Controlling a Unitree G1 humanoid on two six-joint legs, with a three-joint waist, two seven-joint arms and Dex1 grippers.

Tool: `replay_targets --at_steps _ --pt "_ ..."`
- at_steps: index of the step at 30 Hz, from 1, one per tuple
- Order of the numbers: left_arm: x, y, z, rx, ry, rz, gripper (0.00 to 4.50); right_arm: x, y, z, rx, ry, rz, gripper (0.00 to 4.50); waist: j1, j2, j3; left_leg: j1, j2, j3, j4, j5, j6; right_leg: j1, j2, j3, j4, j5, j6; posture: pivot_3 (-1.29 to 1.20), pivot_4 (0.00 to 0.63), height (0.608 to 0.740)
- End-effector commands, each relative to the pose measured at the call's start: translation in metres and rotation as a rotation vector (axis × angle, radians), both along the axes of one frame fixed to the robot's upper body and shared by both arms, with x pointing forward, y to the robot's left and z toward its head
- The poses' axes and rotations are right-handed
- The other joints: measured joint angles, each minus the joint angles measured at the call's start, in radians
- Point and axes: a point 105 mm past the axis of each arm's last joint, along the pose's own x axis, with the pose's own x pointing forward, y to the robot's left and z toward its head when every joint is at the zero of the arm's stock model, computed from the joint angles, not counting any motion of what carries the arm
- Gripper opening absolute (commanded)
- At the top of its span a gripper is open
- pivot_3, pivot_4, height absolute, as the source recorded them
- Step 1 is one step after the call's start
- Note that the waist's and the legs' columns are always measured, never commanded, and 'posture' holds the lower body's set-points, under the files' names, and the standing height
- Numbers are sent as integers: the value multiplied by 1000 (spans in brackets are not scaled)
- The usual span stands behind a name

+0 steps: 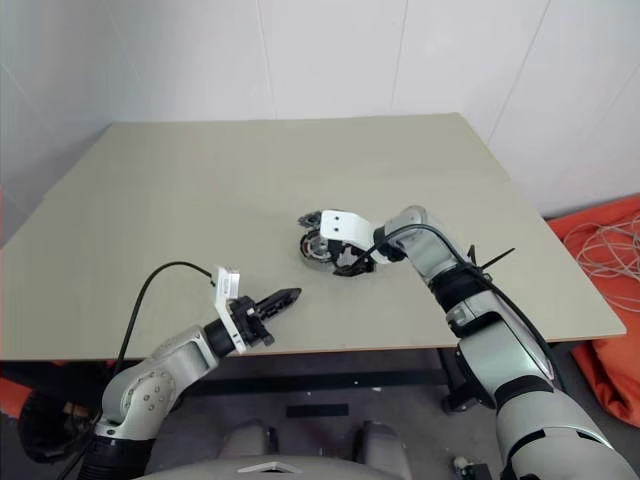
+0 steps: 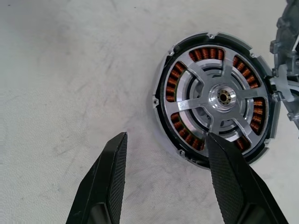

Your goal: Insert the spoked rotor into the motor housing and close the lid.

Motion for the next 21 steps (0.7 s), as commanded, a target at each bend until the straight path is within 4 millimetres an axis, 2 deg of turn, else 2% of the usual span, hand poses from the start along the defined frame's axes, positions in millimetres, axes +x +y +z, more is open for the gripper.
replay_targets --at_steps 1,7,19,21 --pt "2 0 9 -12 -39 5 0 3 3 12 -12 -40 42 3022 0 0 0 0 0 0 1 0 1 0 0 0 0 0 0 0 0 740" --pt "2 -1 9 -13 -38 3 0 3 6 11 -33 -44 78 3022 0 0 0 -1 2 1 12 -4 7 0 0 0 4 0 0 0 0 740" --pt "2 0 8 -14 -39 13 0 11 12 13 -56 -58 104 3022 0 0 0 -1 3 1 13 -4 6 -2 0 0 7 0 0 0 0 740" --pt "2 0 8 -14 -39 13 0 12 12 13 -54 -61 103 2597 -1 0 0 -2 3 1 13 -4 6 -2 0 0 7 0 -1 0 0 740"
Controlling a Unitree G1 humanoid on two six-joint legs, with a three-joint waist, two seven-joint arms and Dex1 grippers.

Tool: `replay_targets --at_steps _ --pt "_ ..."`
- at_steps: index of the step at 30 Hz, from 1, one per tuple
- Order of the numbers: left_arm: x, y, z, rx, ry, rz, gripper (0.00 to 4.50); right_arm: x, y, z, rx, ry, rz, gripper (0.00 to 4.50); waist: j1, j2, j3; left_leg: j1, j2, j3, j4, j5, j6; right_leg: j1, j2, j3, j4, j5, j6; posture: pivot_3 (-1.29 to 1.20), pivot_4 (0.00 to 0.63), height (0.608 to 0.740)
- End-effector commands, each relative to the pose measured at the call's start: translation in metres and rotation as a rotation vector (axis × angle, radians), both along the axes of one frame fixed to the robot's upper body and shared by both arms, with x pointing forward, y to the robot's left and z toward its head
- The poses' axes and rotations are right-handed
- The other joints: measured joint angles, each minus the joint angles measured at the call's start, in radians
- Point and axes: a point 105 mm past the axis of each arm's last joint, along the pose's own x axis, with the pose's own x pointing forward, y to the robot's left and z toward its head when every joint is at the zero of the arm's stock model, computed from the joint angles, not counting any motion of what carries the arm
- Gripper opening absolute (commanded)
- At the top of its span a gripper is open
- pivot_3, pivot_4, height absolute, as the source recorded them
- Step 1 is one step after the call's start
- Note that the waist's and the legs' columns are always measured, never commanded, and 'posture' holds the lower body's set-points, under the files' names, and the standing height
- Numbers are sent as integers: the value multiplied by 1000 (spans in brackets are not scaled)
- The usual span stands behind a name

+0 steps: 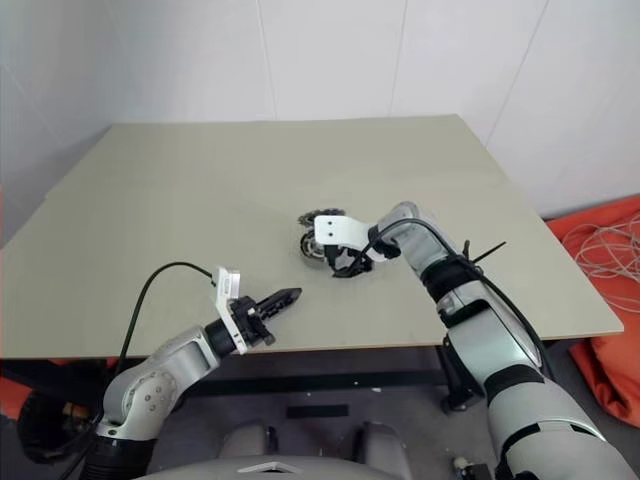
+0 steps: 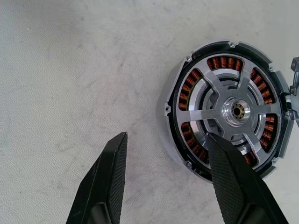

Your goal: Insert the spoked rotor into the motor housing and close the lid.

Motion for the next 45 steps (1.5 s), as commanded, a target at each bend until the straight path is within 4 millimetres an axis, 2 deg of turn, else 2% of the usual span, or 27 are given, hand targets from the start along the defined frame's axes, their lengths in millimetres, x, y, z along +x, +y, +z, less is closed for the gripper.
replay_targets --at_steps 1,8,16,22,30,36,41,45 --pt "2 1 8 -8 -41 8 0 6 5 15 14 -47 22 2367 0 0 0 -1 0 0 0 0 0 0 0 0 0 0 0 0 0 740" --pt "1 0 8 -9 -41 3 0 6 5 16 29 -46 14 22 0 0 0 -1 0 2 0 0 0 0 0 0 0 0 0 0 0 740" --pt "1 -1 8 -12 -42 -2 0 8 5 19 46 -50 -5 22 0 0 0 -1 0 2 0 0 0 0 0 0 0 0 0 0 0 740" --pt "3 -1 8 -13 -44 2 0 5 9 28 114 -4 -68 22 1 1 1 -1 0 2 0 0 0 0 0 0 0 0 0 0 0 740" --pt "4 -2 9 -20 -41 -4 0 -13 -12 42 102 59 -144 22 4 1 1 -5 0 2 0 -1 1 -6 0 0 0 0 -1 0 0 740" --pt "4 -3 9 -27 -38 -13 0 -37 -23 54 101 142 -197 22 4 2 3 -4 0 2 0 0 1 -6 0 1 0 0 -1 0 0 740" --pt "4 -5 8 -34 -34 -18 0 -60 -16 59 141 242 -250 22 3 3 3 -3 1 1 0 0 0 -5 0 2 2 0 0 0 0 740" --pt "4 -6 8 -36 -32 -23 0 -67 -3 58 191 318 -349 22 4 3 4 -3 1 1 0 1 -1 -5 0 3 3 0 0 0 0 740"
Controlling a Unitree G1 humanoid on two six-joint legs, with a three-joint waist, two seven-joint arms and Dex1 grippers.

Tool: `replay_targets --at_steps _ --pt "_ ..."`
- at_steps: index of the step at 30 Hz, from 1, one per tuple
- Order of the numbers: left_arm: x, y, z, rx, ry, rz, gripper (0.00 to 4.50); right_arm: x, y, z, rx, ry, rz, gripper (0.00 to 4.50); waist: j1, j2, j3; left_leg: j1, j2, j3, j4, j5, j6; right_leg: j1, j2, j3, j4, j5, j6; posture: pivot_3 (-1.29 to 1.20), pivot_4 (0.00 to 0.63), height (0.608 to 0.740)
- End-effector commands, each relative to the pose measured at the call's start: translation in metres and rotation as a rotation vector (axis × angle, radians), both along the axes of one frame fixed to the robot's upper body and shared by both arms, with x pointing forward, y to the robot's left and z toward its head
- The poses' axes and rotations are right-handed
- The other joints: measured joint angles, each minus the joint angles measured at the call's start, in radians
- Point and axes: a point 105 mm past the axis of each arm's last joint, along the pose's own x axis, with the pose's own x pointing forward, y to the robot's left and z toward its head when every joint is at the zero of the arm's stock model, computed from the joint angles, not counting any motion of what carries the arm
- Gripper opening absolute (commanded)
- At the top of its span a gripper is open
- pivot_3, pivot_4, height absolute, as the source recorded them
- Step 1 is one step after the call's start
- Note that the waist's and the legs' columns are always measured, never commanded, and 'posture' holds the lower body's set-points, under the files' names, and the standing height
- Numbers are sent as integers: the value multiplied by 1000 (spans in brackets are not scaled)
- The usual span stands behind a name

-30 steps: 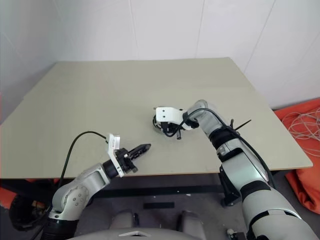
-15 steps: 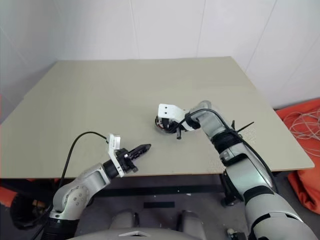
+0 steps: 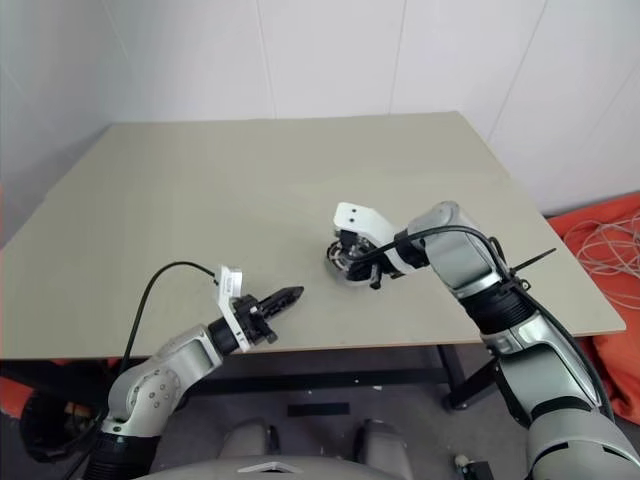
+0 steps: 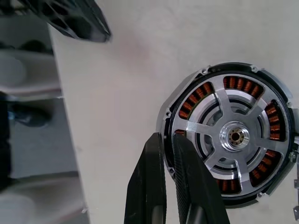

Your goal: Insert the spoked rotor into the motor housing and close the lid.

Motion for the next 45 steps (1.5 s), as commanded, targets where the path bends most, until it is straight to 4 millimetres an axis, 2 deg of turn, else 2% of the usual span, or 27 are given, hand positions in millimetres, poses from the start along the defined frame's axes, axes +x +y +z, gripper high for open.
replay_targets --at_steps 1,7,14,18,24,29,40,45 --pt "1 -3 9 -19 -34 -15 0 0 12 18 66 -19 -70 22 2 0 0 0 0 0 0 0 0 0 0 0 0 0 0 0 0 740" --pt "1 -3 9 -19 -33 -7 0 9 21 5 75 22 -231 22 6 0 0 3 0 -3 0 2 -4 0 0 0 1 0 0 0 0 740" --pt "0 -2 9 -18 -33 -2 0 19 30 0 86 28 -328 22 6 0 0 2 -1 -5 0 4 -7 0 0 0 1 0 0 0 0 740" --pt "-1 -2 9 -19 -31 -1 0 21 41 0 117 42 -360 22 6 0 0 4 0 -5 0 6 -10 2 0 0 1 -4 7 0 0 740" --pt "-2 -2 9 -22 -27 -4 0 34 64 5 204 62 -460 22 -2 1 0 6 0 -6 -2 7 -12 2 1 0 3 -4 7 0 0 740" --pt "-1 -2 9 -21 -27 -4 0 36 73 8 258 87 -487 22 -1 1 0 6 0 -7 -2 9 -15 1 1 0 3 -4 7 0 0 740" --pt "-1 -1 8 -18 -22 -11 0 33 84 16 322 126 -486 3552 0 1 0 4 -1 -7 -5 8 -15 -1 1 0 1 -3 5 0 0 740" --pt "-1 -1 7 -18 -21 -12 0 18 104 45 493 261 -396 3552 -1 2 1 5 0 -7 -5 9 -16 0 1 0 2 -4 7 0 0 740"
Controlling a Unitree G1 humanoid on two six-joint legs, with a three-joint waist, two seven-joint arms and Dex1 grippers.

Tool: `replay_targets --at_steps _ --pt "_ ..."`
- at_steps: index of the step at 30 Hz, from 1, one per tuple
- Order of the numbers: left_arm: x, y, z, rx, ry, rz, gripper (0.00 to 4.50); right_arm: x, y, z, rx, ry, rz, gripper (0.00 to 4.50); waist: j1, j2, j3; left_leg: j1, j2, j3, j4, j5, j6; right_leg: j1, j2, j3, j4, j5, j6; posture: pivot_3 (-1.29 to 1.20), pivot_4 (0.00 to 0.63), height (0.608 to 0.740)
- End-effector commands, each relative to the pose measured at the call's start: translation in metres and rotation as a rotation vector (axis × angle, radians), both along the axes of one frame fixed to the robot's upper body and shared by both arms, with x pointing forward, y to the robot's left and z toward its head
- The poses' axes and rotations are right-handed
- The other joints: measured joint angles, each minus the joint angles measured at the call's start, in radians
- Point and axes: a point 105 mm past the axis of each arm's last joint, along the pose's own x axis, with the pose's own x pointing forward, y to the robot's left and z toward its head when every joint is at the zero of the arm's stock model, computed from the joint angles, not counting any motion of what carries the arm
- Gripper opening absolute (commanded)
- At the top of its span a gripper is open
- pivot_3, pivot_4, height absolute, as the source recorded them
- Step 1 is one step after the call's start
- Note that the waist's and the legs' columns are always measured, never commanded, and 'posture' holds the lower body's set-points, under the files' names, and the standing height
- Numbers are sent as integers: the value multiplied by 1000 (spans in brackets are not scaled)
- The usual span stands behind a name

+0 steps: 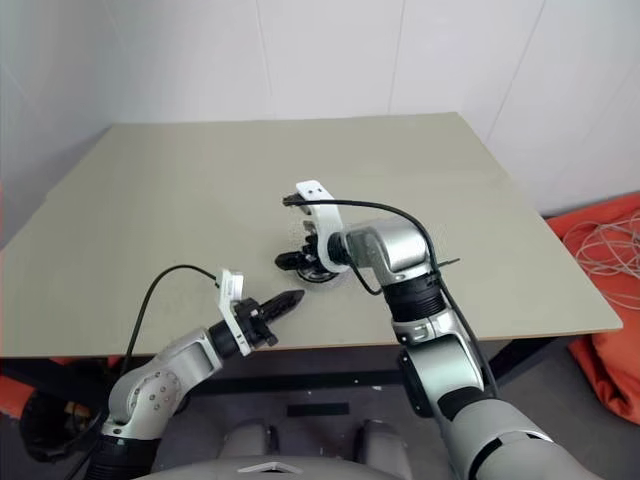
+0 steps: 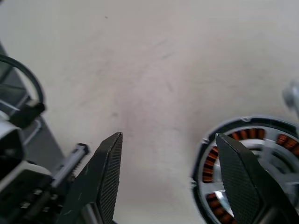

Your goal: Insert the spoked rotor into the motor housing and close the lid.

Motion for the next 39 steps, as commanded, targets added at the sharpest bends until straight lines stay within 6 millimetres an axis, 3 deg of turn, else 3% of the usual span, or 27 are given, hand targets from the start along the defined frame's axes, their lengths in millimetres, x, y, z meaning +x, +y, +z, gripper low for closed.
replay_targets --at_steps 1,9,12,19,25,30,34,39 --pt "2 0 11 -16 -43 -9 0 -10 17 42 169 -2 86 3552 0 0 0 0 0 0 0 0 0 0 0 0 0 0 0 0 0 740" --pt "3 0 11 -17 -44 -9 0 -39 24 70 329 73 253 3552 8 0 0 0 -1 -1 0 0 0 0 0 0 -1 0 0 0 0 740" --pt "3 0 11 -18 -44 -8 0 -20 22 95 439 -71 156 3552 9 0 0 0 0 -1 0 0 0 0 0 0 -1 0 0 0 0 740" --pt "3 0 11 -22 -40 -8 0 45 -11 113 173 -681 -108 3552 11 0 0 -1 -1 0 0 0 -1 0 -1 0 -1 0 1 0 0 740" --pt "2 -1 11 -25 -39 -15 0 87 -55 90 -149 -884 -223 3552 4 0 0 -5 -1 2 0 0 -1 -2 0 0 -1 0 0 0 0 740" --pt "2 0 11 -24 -40 -13 0 103 -86 62 -350 -902 -236 3552 0 0 0 -6 -2 5 1 0 1 -3 0 -1 -1 3 -6 0 0 740" --pt "3 0 12 -20 -41 -9 0 104 -107 36 -518 -879 -132 3552 0 0 0 -6 -2 5 3 -2 3 -3 0 -1 -1 4 -6 0 0 740" --pt "3 1 12 -16 -41 -8 0 85 -123 12 -632 -789 113 3552 0 0 0 -7 -2 6 4 -3 5 -3 0 0 -1 4 -7 0 0 740"
